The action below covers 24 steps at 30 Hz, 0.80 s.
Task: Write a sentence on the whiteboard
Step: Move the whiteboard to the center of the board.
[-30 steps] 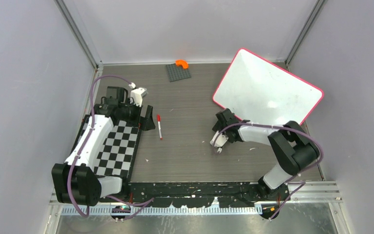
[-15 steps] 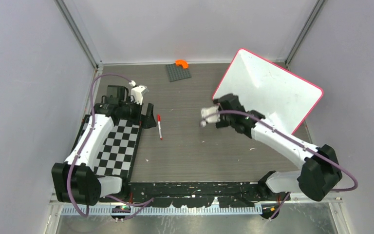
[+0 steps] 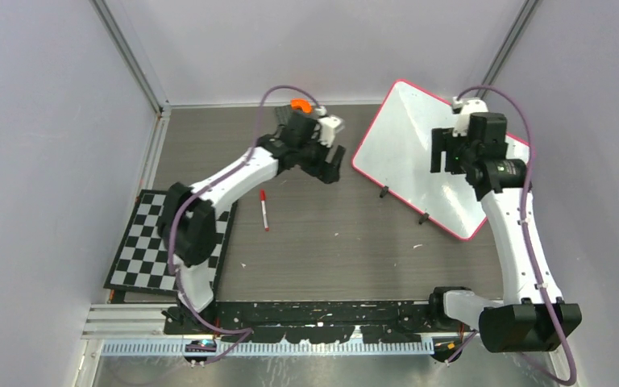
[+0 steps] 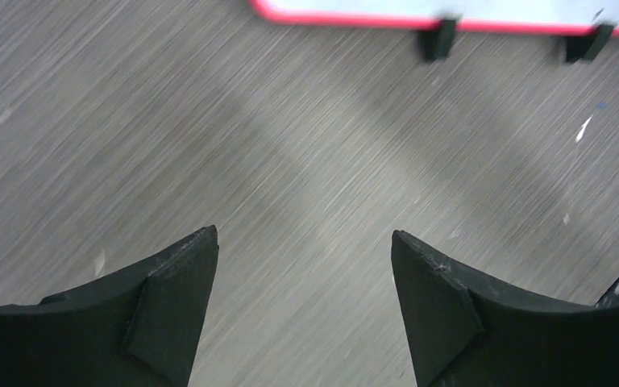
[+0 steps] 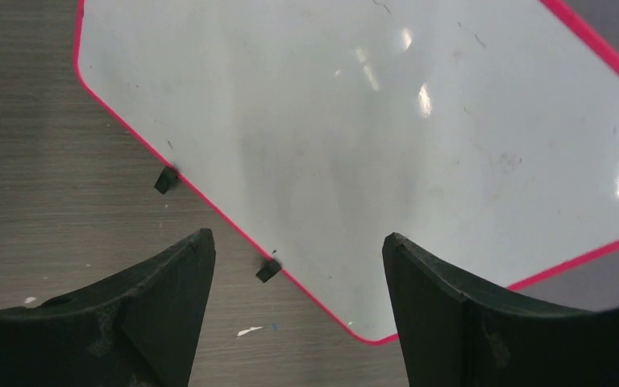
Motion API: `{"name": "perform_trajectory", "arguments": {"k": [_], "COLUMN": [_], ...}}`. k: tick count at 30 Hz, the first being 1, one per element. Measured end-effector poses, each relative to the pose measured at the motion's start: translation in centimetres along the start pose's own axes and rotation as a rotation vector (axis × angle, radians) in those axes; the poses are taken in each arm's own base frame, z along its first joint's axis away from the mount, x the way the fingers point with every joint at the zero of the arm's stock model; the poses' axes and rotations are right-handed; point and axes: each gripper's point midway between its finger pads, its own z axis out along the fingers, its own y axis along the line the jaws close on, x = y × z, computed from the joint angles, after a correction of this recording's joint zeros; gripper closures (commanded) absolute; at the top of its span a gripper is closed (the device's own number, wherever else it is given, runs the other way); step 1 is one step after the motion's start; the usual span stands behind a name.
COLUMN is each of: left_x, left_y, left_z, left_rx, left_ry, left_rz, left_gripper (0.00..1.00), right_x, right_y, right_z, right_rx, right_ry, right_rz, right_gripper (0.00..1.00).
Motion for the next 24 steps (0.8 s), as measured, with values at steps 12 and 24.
{"name": "perform_trajectory", "arguments": {"k": [12,24], "left_x": [-1.4,0.9], "left_y": [-13.7,-11.9], "left_z": [14.8,21.2], "left_rx": [0.097,-0.027], "left_ry": [0.013,0.044], "left_rz": [0.114,0.075], "left_gripper": [0.51,0.59], "right_x": [2.0,1.5], "right_y": [-3.6,-2.0], "right_z": [-4.2,-5.0], "right_rx": [0.050,-0.025], "right_ry": [0.012,0.002], "right_rz": [0.498,0.586], "right_gripper": [0.19,0.18]}}
